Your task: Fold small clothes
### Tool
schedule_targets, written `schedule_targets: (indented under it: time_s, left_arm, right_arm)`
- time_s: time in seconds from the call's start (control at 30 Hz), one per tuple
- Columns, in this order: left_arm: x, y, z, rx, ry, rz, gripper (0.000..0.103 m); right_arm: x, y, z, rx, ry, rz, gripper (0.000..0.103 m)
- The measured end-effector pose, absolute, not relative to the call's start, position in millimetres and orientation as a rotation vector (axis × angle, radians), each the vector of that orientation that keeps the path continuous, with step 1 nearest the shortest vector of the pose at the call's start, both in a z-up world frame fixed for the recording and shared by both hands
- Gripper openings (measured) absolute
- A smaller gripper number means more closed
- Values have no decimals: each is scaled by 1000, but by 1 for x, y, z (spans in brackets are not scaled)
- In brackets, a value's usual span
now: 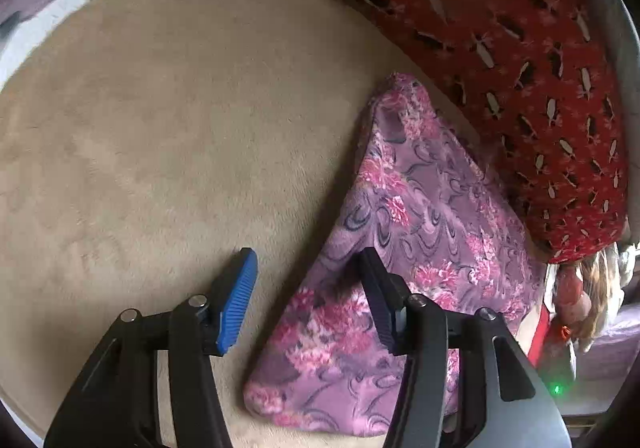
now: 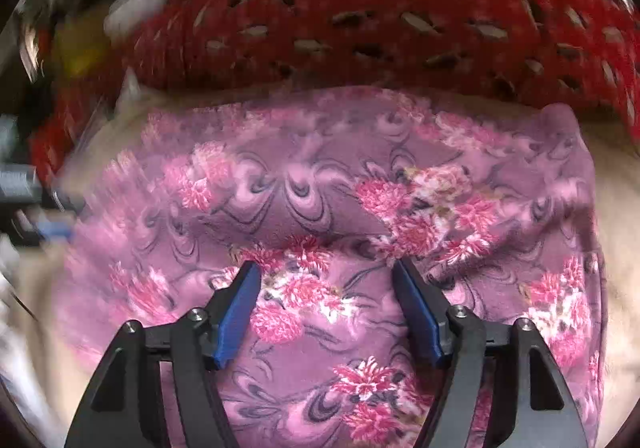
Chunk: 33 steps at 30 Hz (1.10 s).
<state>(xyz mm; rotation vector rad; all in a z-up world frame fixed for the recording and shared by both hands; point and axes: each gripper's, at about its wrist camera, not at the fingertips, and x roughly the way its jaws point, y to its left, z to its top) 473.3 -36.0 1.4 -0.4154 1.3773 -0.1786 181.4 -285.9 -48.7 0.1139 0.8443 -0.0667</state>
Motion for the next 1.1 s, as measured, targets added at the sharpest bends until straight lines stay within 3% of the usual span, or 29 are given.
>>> schedule_targets:
  time_s: [0.1, 0.17, 0.33, 0.4, 0.43, 0.47, 0.63, 1.1]
  left_arm:
    - [476, -41, -2, -421, 1384, -221, 69]
    - [473, -50, -3, -408, 1377, -261, 85]
    - [463, -86, -7, -262, 1407, -285, 85]
    - [459, -94, -3, -249, 1418, -294, 72]
    - [458, -96, -1, -253, 1430, -306, 42]
    - [457, -96, 0, -281, 1453, -341, 24]
    - [448, -93, 26, -359, 1406, -357, 17]
    - [411, -176, 77, -382, 1337, -408, 16]
  right_arm:
    - [180, -286, -39, 135, 859, -82, 68]
    - [172, -295, -24, 205, 800, -80, 69]
    - [180, -304, -46, 163, 858, -124, 74]
    - [178, -302, -46, 154, 843, -124, 74]
    - [178, -302, -46, 159, 845, -124, 75]
    - [178, -302, -46, 168, 848, -121, 75]
    - [178, -305, -42, 184, 872, -107, 74]
    - [124, -366, -18, 292, 815, -166, 74]
